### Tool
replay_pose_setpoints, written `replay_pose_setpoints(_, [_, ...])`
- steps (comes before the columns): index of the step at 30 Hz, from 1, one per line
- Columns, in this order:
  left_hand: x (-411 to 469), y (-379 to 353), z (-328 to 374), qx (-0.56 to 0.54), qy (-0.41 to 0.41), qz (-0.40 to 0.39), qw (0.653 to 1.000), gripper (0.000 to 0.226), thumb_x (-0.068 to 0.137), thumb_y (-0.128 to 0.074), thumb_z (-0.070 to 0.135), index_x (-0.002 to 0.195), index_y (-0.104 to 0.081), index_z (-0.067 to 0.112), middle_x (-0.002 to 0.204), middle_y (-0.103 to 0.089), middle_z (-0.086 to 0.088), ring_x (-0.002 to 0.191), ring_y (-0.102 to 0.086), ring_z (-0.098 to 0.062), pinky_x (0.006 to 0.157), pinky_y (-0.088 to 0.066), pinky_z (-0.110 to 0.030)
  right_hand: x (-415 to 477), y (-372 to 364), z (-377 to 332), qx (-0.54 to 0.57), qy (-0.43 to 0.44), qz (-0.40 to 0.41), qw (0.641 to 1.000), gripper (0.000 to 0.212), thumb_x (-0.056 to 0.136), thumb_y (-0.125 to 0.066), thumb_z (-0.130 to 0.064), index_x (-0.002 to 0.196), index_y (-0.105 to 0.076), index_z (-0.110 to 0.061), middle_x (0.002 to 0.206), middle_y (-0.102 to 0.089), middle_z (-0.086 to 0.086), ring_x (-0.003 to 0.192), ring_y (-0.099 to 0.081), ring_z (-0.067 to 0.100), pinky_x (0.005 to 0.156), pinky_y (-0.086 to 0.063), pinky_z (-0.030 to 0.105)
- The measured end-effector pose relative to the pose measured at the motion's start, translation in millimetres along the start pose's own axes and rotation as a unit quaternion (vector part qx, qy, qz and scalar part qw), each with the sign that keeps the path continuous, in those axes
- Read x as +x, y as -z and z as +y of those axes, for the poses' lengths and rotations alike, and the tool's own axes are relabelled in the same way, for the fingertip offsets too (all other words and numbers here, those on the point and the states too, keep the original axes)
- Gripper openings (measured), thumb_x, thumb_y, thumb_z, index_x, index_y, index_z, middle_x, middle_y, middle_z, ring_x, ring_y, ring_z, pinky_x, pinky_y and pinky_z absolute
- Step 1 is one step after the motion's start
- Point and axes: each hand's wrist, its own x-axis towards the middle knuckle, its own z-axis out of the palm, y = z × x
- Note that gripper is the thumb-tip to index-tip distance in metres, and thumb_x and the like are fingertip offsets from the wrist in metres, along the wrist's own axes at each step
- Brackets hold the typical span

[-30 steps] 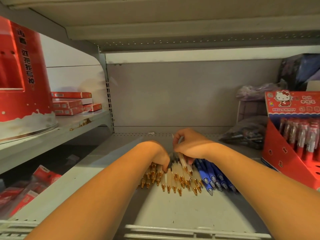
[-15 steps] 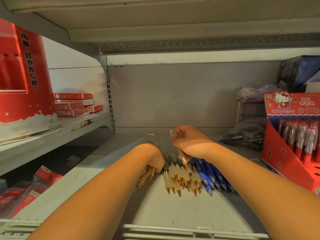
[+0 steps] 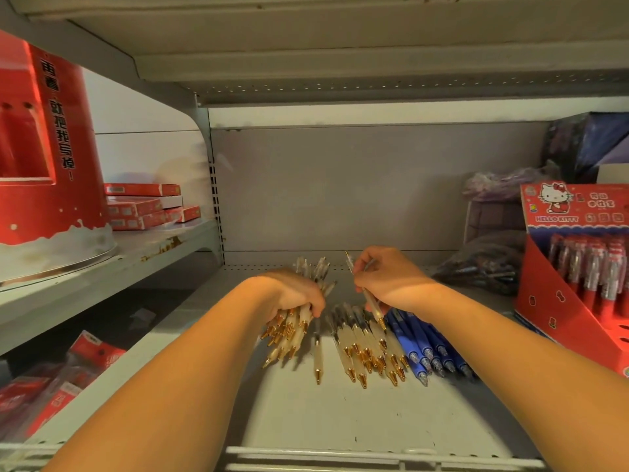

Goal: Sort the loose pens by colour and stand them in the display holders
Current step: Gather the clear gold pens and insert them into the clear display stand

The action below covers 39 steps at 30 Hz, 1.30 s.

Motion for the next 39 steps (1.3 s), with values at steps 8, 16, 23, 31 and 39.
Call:
replay_pose_setpoints(8, [-3.7, 2.9, 6.6, -0.231, -0.123, 0.103, 0.96, 0.045, 0.073, -0.071, 0.011, 0.113, -0.049, 0.012, 0.085, -0.07, -0.013, 0.065, -0.067, -0.021, 0.054, -0.057, -0.029, -2.9, 8.8, -9.0, 0.119, -0.023, 0.072, 0.99, 0.017, 0.092, -0.058, -0.006, 0.099, -0.056, -0.021, 0.087, -0.071, 0.006, 0.05, -0.068, 0.017, 0.044, -0.052, 0.025])
replay_pose_setpoints(16, [-26.0, -8.1, 35.2, -0.337, -0.265, 0.07, 0.901, 0.07, 0.064, -0.077, 0.019, 0.127, -0.046, 0.023, 0.11, -0.067, -0.003, 0.098, -0.065, -0.023, 0.084, -0.055, -0.041, -39.0, 34.7, -28.9, 0.395, 0.04, 0.101, 0.912, 0.035, 0.09, -0.056, 0.007, 0.115, -0.05, -0.017, 0.076, -0.075, 0.009, 0.063, -0.071, 0.029, 0.054, -0.056, 0.033])
replay_pose_setpoints(23, [-72.2, -41.6, 72.3, -0.402, -0.345, 0.01, 0.848, 0.055, 0.07, -0.08, 0.015, 0.116, -0.052, 0.027, 0.101, -0.07, -0.01, 0.083, -0.074, -0.026, 0.076, -0.06, -0.043, -105.9, 74.6, -4.6, 0.44, 0.079, 0.144, 0.883, 0.049, 0.081, -0.067, -0.011, 0.127, -0.052, -0.009, 0.085, -0.075, 0.008, 0.067, -0.072, 0.025, 0.054, -0.057, 0.028])
replay_pose_setpoints(31, [-131.1, -132.5, 163.6, -0.408, -0.463, -0.056, 0.785, 0.05, 0.077, -0.069, -0.009, 0.115, -0.054, 0.02, 0.08, -0.073, 0.004, 0.072, -0.069, -0.013, 0.061, -0.055, -0.027, -193.9, 165.2, 29.3, 0.431, 0.1, 0.196, 0.875, 0.051, 0.076, -0.067, -0.014, 0.125, -0.053, -0.01, 0.082, -0.074, 0.006, 0.061, -0.071, 0.023, 0.048, -0.055, 0.026])
replay_pose_setpoints(39, [-188.5, -227.0, 262.4, -0.449, -0.467, -0.058, 0.76, 0.056, 0.074, -0.071, -0.003, 0.123, -0.053, 0.017, 0.097, -0.072, -0.008, 0.085, -0.071, -0.023, 0.071, -0.06, -0.037, -292.5, 273.5, 94.1, 0.382, 0.084, 0.187, 0.901, 0.047, 0.074, -0.068, -0.023, 0.119, -0.058, -0.016, 0.082, -0.073, 0.003, 0.061, -0.069, 0.021, 0.049, -0.055, 0.029])
